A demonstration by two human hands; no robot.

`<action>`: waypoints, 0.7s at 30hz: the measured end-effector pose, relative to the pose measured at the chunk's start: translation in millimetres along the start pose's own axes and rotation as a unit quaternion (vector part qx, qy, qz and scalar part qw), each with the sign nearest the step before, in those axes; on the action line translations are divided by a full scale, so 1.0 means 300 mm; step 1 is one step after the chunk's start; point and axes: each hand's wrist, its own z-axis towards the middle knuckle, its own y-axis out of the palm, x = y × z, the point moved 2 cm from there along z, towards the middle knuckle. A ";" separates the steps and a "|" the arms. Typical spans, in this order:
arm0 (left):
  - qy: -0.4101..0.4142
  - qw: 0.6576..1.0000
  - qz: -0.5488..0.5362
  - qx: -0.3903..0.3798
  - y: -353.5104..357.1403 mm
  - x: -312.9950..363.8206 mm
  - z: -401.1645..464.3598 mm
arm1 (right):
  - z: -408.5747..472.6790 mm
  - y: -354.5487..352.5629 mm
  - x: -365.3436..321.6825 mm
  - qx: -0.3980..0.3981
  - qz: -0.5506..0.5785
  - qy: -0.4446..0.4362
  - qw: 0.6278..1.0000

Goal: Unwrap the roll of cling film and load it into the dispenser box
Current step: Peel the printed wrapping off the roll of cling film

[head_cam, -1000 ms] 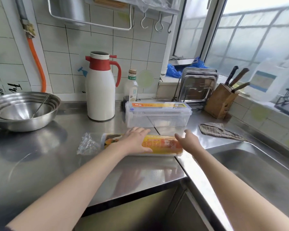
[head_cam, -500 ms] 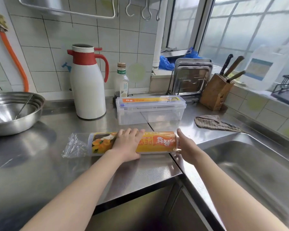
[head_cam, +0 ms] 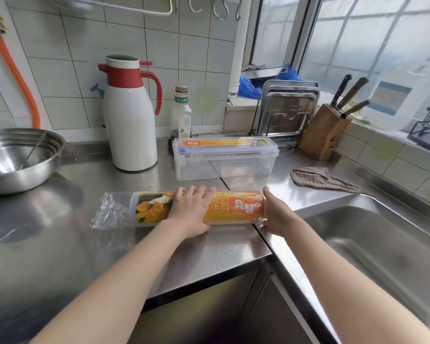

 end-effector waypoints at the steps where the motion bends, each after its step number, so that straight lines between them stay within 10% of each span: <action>1: 0.000 1.000 0.000 0.000 0.000 0.000 0.000 | -0.004 0.007 -0.005 0.025 0.005 0.009 1.000; 15: -0.014 1.000 -0.012 -0.013 -0.014 0.017 -0.012 | -0.099 -0.120 -0.080 0.127 -0.230 -0.093 0.960; 21: -0.009 1.000 -0.002 -0.001 -0.018 0.024 -0.033 | -0.086 -0.074 -0.096 0.105 0.041 0.004 0.994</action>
